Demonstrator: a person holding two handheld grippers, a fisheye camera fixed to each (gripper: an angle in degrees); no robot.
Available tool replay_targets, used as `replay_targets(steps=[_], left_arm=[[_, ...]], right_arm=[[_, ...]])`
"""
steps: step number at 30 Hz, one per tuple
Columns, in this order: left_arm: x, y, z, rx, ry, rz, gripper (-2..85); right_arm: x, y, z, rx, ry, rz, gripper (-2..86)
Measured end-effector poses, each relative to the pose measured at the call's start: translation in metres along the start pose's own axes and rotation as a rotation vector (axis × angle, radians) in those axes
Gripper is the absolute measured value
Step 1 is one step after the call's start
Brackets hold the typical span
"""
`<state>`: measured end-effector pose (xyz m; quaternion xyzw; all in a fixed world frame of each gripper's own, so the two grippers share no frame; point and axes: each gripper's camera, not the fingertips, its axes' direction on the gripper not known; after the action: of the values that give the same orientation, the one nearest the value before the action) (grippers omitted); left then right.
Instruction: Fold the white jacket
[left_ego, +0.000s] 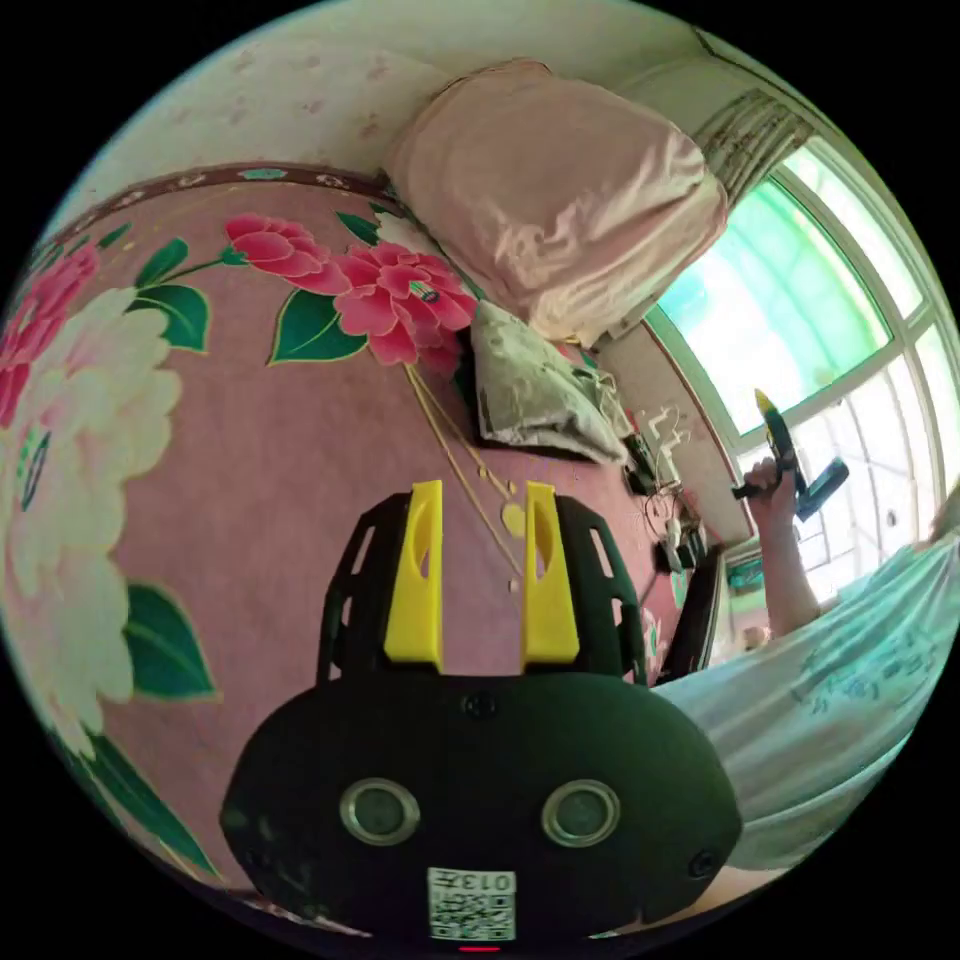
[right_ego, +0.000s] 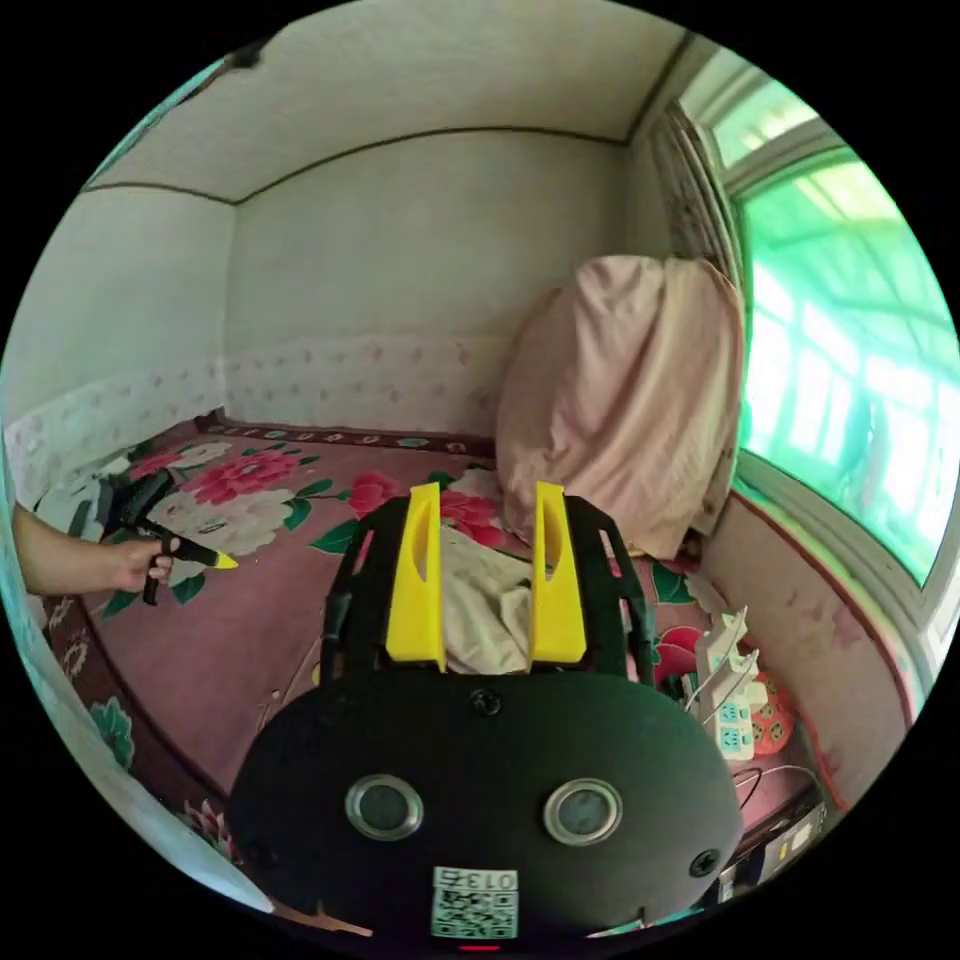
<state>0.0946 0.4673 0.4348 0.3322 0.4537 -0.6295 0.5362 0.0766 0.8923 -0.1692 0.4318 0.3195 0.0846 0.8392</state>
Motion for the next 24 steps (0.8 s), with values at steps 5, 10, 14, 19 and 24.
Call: replay_targets(steps=[5, 10, 14, 19, 24], left_arm=[[0.082, 0.178, -0.090, 0.048, -0.155, 0.043, 9.4], [0.124, 0.310, -0.145, 0.108, -0.291, 0.013, 7.6], [0.126, 0.403, -0.196, 0.154, -0.366, 0.012, 6.6], [0.109, 0.524, -0.284, 0.285, -0.504, -0.030, 3.2], [0.085, 0.642, -0.380, 0.340, -0.784, -0.129, 0.7]], right_arm=[[-0.189, -0.016, -0.053, 0.050, -0.143, -0.165, 10.6], [-0.350, -0.029, -0.087, 0.137, -0.331, -0.305, 8.9], [-0.488, -0.032, -0.120, 0.205, -0.463, -0.408, 8.1], [-0.670, -0.015, -0.138, 0.136, -0.569, -0.476, 6.9], [-0.849, -0.013, -0.137, 0.114, -0.685, -0.518, 4.2]])
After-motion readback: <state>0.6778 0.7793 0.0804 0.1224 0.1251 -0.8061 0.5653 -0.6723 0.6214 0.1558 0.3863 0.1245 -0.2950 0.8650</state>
